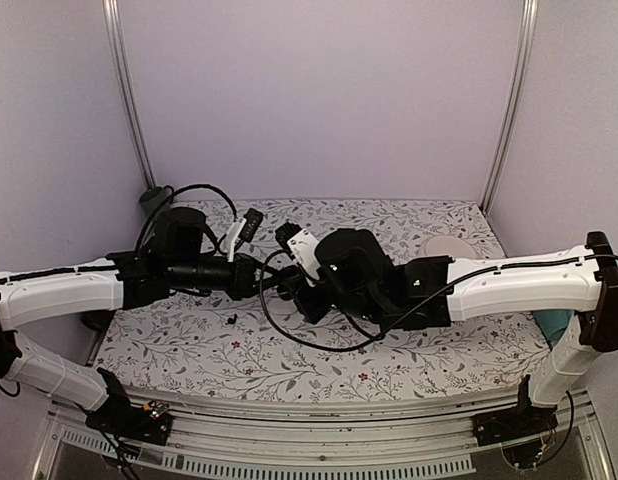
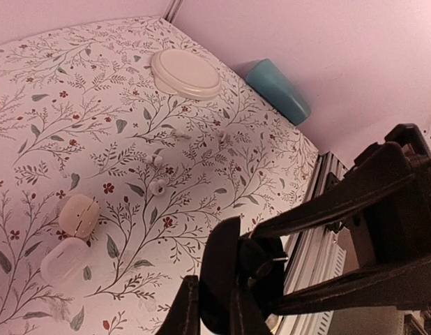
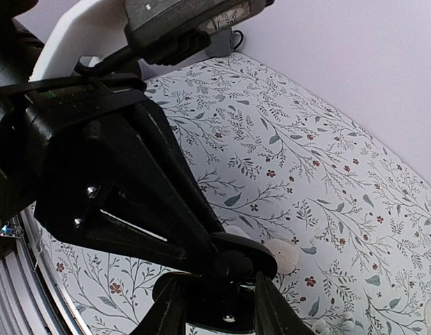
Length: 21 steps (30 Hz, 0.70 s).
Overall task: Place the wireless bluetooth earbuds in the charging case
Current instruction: Insert the right earbud into the right side groove of the charging case.
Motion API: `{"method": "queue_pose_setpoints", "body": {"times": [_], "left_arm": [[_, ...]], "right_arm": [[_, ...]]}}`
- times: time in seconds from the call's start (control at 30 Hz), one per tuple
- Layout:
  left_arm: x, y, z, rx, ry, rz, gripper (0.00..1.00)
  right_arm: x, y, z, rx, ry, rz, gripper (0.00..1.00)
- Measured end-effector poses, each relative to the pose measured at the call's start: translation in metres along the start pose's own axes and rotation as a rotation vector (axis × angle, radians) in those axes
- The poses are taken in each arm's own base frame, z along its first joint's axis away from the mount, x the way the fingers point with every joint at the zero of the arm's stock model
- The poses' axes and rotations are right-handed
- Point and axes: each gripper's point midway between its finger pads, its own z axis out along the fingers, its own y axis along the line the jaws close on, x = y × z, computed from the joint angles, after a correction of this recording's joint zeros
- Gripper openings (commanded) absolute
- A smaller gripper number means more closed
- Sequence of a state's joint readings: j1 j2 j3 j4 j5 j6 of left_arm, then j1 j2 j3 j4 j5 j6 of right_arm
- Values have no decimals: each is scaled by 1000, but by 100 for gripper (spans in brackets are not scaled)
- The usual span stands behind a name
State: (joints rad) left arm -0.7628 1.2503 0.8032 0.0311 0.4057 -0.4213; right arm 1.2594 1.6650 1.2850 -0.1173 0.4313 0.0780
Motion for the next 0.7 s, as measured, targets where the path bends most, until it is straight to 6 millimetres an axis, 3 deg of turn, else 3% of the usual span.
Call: {"method": "queue_pose_setpoints", "body": {"times": [0.7], "left_arm": [[0,4,0,-19,-10,3,0]], "right_arm": [[1,-8,3,-70,12,153,41]]}}
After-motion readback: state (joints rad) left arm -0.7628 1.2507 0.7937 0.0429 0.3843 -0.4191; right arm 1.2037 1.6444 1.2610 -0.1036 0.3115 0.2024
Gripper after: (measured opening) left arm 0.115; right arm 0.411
